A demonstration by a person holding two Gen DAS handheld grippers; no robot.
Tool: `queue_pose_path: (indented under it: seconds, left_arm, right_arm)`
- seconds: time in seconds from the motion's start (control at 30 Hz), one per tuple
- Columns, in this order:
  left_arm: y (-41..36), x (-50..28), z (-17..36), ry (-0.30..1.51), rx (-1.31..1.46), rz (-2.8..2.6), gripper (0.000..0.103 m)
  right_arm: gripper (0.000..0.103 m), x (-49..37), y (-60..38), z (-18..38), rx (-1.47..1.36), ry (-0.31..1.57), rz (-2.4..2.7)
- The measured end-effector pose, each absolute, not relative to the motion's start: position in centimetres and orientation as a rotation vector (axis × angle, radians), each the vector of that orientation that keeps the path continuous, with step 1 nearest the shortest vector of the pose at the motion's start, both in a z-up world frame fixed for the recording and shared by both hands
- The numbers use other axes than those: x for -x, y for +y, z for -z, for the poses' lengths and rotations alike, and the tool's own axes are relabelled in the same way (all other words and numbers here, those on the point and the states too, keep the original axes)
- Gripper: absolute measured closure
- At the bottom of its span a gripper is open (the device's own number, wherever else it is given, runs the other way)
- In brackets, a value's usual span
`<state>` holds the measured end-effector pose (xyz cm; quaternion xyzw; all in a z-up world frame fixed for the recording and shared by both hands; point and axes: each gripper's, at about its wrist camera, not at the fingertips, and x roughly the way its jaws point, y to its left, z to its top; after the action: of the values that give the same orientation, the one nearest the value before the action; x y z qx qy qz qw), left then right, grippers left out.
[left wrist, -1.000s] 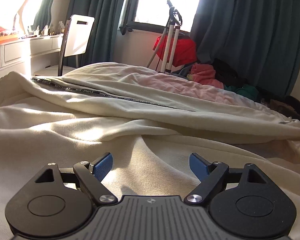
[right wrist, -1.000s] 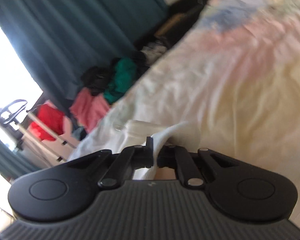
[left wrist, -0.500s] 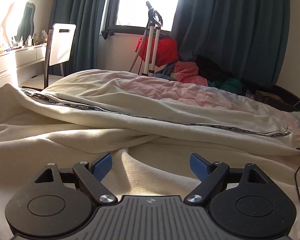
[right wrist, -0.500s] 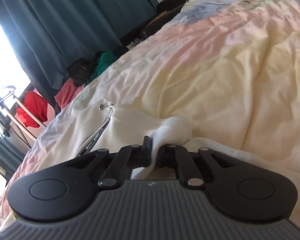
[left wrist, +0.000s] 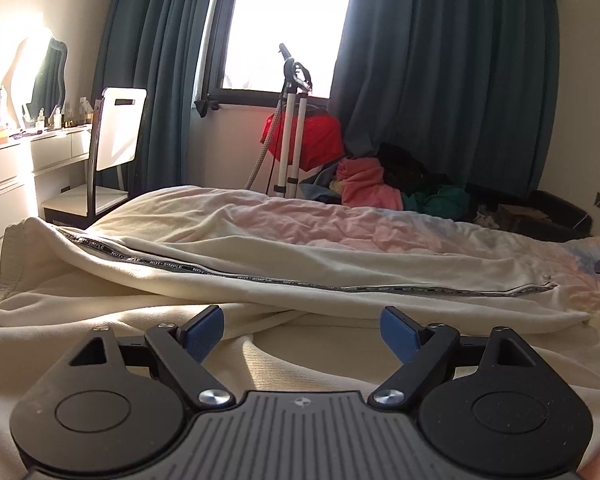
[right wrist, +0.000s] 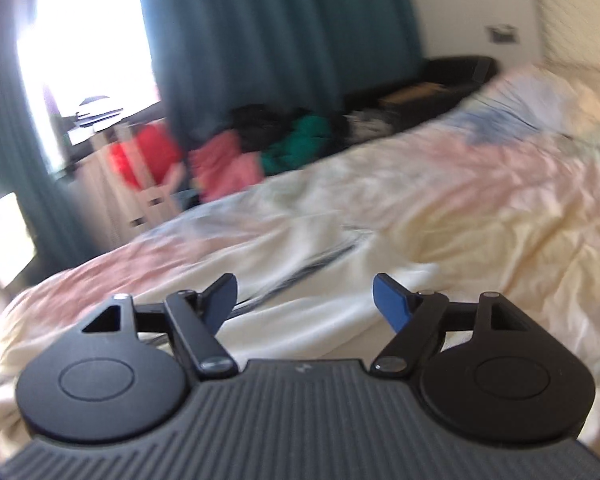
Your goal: Fold clothes
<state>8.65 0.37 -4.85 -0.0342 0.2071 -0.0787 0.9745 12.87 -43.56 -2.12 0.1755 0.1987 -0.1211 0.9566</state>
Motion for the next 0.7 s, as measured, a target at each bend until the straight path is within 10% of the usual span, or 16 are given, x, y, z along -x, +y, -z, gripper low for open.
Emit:
queue_pose_path:
  seconds: [0.7]
  left_arm:
    - [0.8,-2.3,4.8,0.465,0.075,0.154,0.013]
  right_arm:
    - [0.027,-4.9,-33.0,2.5,-0.275,0.412,0.151]
